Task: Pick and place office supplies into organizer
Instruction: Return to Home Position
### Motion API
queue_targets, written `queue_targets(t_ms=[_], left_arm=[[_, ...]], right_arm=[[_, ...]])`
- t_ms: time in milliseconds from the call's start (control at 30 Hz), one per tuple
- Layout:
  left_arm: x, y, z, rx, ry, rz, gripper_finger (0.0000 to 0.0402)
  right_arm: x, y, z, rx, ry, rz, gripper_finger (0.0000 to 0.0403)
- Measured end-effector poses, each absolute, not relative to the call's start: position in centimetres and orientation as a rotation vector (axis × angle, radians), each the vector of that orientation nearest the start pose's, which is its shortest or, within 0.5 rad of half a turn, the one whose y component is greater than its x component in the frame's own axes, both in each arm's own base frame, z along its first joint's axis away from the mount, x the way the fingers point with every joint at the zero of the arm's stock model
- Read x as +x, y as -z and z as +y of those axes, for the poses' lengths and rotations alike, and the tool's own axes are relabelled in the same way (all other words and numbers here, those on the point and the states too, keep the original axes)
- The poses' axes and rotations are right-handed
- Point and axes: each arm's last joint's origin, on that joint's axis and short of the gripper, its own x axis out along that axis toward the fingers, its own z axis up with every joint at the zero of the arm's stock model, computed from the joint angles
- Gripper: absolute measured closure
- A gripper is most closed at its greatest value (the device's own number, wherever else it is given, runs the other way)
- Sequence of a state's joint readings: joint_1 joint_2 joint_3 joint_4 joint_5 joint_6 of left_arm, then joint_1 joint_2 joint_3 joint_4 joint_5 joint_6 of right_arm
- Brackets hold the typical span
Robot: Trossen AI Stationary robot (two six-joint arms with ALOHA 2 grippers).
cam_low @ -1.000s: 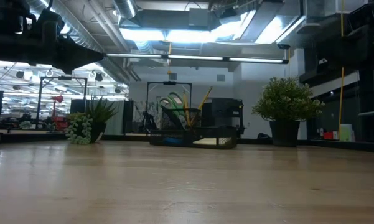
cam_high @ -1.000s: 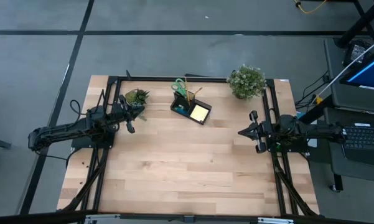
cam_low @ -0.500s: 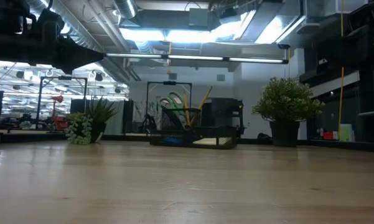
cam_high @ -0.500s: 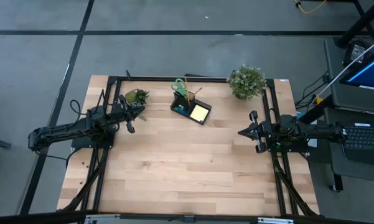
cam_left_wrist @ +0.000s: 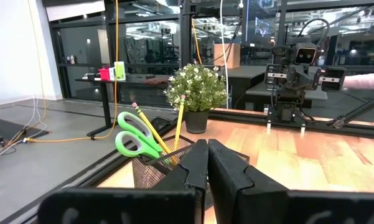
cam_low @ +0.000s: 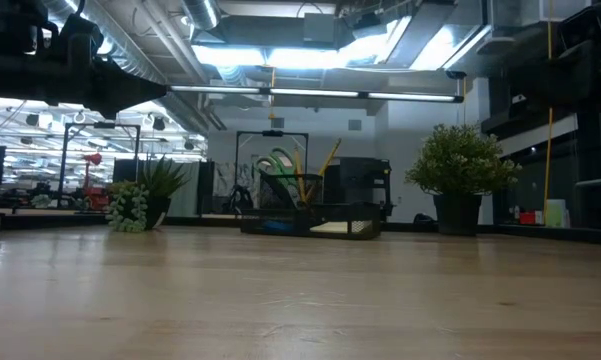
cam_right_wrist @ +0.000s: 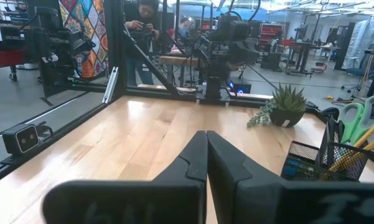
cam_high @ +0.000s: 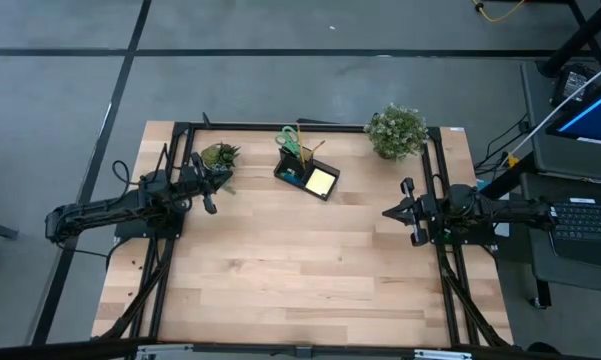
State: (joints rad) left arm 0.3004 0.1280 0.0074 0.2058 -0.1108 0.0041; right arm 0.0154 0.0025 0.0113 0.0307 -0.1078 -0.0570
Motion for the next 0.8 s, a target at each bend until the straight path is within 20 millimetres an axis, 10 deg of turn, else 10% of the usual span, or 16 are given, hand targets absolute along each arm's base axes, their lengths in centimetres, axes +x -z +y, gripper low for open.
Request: queue_targets(t_ms=[800], left_arm=[[9.91,-17.55,3.41,0.012,-0.411,-0.084,0.0397]], right_arm=[[9.69,-16.98,0.46,-0.059,-0.122,-0.042,0.0393]])
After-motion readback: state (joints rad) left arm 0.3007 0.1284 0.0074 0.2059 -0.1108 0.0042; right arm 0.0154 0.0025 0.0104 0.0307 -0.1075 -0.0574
